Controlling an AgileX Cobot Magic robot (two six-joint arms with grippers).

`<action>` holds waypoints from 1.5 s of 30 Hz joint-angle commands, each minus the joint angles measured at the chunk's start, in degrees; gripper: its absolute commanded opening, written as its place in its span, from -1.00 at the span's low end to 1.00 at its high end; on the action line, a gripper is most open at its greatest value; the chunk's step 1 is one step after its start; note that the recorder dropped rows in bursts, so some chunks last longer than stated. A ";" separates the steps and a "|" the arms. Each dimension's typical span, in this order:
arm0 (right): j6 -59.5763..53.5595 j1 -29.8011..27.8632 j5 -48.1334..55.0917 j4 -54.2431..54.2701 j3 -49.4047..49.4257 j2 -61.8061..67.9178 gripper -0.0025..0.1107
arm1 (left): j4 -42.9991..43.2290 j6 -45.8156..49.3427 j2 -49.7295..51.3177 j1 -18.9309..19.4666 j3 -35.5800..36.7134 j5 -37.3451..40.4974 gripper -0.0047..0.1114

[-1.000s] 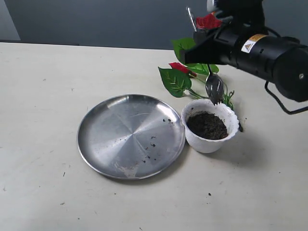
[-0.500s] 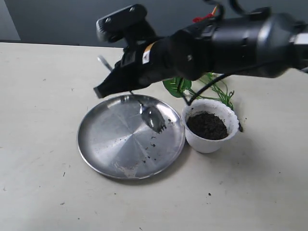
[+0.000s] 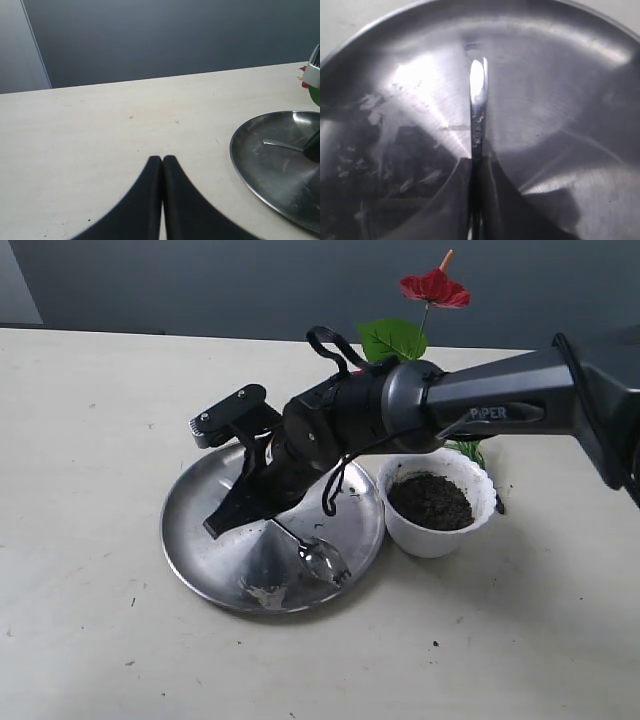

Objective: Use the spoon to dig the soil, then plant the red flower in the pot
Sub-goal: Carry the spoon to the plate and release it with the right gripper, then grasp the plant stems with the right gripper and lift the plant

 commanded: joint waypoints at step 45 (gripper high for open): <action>0.20 -28.56 -2.14 -13.01 -7.90 3.16 -0.49 | 0.03 -0.25 -0.07 -0.31 -0.13 -0.79 -0.91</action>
